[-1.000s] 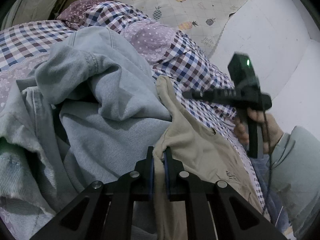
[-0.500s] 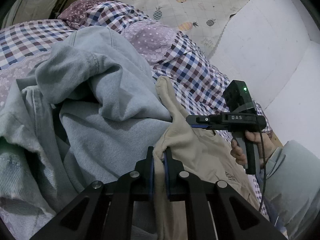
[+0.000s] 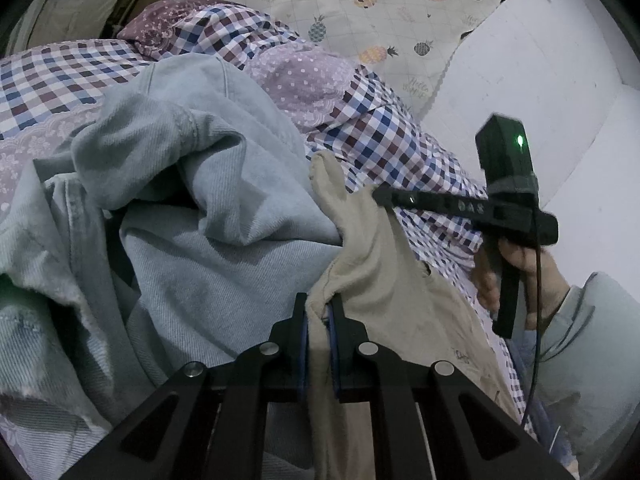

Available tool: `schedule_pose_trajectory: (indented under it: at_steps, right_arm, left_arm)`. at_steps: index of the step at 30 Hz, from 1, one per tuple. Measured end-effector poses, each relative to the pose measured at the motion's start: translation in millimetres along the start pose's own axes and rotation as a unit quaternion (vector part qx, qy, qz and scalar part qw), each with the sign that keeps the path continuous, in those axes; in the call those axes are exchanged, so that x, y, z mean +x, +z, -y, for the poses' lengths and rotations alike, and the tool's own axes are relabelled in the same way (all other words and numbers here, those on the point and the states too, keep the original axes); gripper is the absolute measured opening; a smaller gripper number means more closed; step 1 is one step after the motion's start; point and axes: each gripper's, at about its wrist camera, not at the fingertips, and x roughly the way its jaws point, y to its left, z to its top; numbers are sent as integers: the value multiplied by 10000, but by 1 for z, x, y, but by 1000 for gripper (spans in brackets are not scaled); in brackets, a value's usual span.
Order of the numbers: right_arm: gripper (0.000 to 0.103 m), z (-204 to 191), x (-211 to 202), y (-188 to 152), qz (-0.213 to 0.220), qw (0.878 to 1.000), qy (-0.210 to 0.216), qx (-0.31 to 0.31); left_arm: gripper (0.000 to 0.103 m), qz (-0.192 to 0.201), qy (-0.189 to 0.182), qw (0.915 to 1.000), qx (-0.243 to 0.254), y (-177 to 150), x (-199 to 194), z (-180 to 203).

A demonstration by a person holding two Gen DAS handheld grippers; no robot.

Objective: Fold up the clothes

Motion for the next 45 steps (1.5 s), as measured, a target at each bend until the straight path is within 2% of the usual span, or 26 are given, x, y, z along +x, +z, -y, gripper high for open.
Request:
schedule_pose_trajectory:
  at_steps: [2, 6, 9, 10, 11, 13, 15, 17, 19, 21, 23, 26, 30, 32, 34, 35, 36, 37, 38, 39, 40, 41, 45]
  right_arm:
    - [2, -7, 5, 7, -41, 9996, -254, -126]
    - [5, -7, 31, 6, -544, 9974, -476, 6]
    - [11, 7, 17, -2, -488, 9938, -967, 260]
    - [26, 15, 3, -6, -336, 9926, -1090, 421]
    - [50, 24, -16, -12, -134, 9912, -1163, 624]
    - [68, 40, -51, -33, 185, 9860, -1301, 1027]
    - [71, 54, -79, -53, 400, 9802, -1362, 1378]
    - [71, 63, -88, -67, 413, 9781, -1246, 1614]
    - [71, 72, -96, -81, 426, 9753, -1130, 1848]
    - [71, 68, -93, -73, 504, 9769, -865, 1888]
    - [71, 54, -80, -52, 547, 9811, -591, 1758]
    - [71, 27, -44, -8, 394, 9876, -204, 1507]
    - [71, 7, 0, 30, -33, 9911, -341, 1284]
    - [70, 0, 20, 44, -236, 9911, -470, 1223]
    - [70, 0, 36, 50, -392, 9890, -659, 1265]
    - [67, 0, 42, 52, -474, 9883, -683, 1281]
    - [60, -1, 48, 54, -560, 9878, -662, 1294]
    - [27, -1, 55, 56, -646, 9872, -641, 1308]
    - [4, -2, 61, 58, -731, 9866, -620, 1321]
    - [4, -7, 61, 62, -702, 9880, -612, 1230]
    - [3, -14, 58, 67, -599, 9905, -611, 1073]
    - [3, -22, 54, 73, -495, 9927, -611, 915]
    - [3, -19, 25, 87, 238, 9915, -637, 1110]
  left_arm:
    - [8, 11, 8, 10000, -6, 0, 0, 0]
    - [8, -15, 57, 10000, 9, 0, -1, 0]
    - [8, -29, 94, 9999, 28, 1, -1, 1]
    - [8, -31, 100, 9999, 37, 1, -1, 1]
    - [8, -34, 104, 9999, 46, 2, -1, 2]
    - [8, -39, 112, 9999, 64, 2, 0, 2]
    - [8, -38, 124, 9999, 93, 3, 0, 3]
    - [8, -35, 137, 9998, 126, 3, -1, 4]
    - [8, -44, 105, 9998, 132, 3, -2, 5]
    - [8, -52, 88, 9998, 140, 2, -2, 5]
    - [8, -61, 89, 9998, 144, 3, -2, 6]
    - [8, -82, 31, 9999, 104, 4, -1, 6]
    - [13, -126, -42, 9999, 107, 6, 0, 7]
    - [26, -136, -156, 9998, 32, 7, 0, 5]
    - [36, -122, -242, 9996, 43, 8, -1, 6]
    - [36, -122, -254, 9996, 84, 8, -1, 8]
    - [36, -125, -254, 9995, 133, 8, -1, 9]
    - [36, -126, -270, 9994, 166, 8, -1, 10]
    - [36, -127, -292, 9993, 195, 7, -1, 11]
    - [34, -111, -327, 9991, 246, 7, -2, 12]
    - [19, -83, -345, 9988, 330, 7, -3, 15]
    - [10, -52, -356, 9985, 423, 7, -5, 18]
    - [9, 197, -344, 9957, 834, 8, -15, 31]
